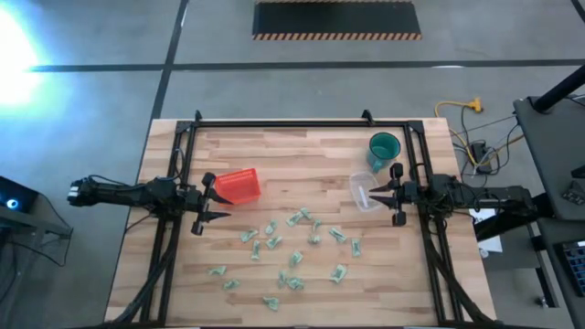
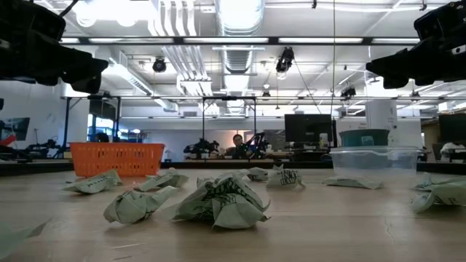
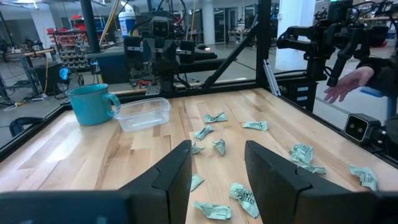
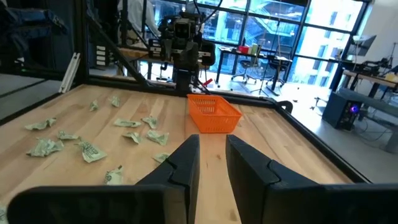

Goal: Pick and place items into bin
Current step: Put the stevia packet into the orange bin

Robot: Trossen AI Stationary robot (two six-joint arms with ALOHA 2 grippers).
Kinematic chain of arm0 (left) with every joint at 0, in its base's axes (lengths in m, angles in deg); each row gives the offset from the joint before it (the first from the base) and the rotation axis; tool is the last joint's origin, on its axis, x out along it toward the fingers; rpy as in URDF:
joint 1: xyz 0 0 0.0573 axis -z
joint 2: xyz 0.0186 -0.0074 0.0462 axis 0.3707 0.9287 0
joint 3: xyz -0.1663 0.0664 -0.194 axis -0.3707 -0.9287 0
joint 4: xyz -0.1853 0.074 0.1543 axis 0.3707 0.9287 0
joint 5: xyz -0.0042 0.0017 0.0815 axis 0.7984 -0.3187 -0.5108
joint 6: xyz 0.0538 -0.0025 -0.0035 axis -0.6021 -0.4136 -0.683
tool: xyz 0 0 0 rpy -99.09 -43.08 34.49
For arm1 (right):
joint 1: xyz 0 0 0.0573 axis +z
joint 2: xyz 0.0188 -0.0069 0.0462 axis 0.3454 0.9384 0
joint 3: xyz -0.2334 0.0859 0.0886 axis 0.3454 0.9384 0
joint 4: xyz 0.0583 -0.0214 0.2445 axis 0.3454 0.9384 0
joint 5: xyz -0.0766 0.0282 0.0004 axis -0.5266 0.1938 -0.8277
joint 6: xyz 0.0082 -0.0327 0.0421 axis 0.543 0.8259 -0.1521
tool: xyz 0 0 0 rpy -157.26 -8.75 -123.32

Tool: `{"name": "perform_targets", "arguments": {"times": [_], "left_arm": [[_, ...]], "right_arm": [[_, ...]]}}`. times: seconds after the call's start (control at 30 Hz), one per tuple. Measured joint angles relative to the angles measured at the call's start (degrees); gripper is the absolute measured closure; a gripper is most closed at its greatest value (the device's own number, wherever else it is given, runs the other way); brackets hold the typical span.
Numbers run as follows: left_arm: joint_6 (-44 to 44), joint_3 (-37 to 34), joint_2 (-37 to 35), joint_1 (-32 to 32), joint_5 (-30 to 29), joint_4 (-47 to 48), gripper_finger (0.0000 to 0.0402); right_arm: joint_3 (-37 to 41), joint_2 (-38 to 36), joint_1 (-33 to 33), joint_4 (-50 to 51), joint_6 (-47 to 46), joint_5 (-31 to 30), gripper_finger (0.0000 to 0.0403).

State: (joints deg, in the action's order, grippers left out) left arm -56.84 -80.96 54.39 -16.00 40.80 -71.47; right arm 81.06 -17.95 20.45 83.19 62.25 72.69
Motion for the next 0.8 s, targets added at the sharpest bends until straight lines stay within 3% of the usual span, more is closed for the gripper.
{"name": "perform_targets", "arguments": {"times": [0.37,0.6,0.8], "left_arm": [[-0.31,-0.01,0.01,0.00,-0.09,-5.52,0.0269],[0.02,-0.01,-0.01,0.02,0.06,-9.86,0.0269],[-3.63,-0.01,0.02,-0.02,-2.11,-11.53,0.0269]], "right_arm": [[-0.02,-0.01,0.01,-1.41,-1.71,0.01,0.0335],[-0.02,0.00,-0.01,-2.40,-17.78,0.01,0.0335],[-0.04,-0.01,-0.02,-5.44,-19.73,0.02,0.0335]]}}
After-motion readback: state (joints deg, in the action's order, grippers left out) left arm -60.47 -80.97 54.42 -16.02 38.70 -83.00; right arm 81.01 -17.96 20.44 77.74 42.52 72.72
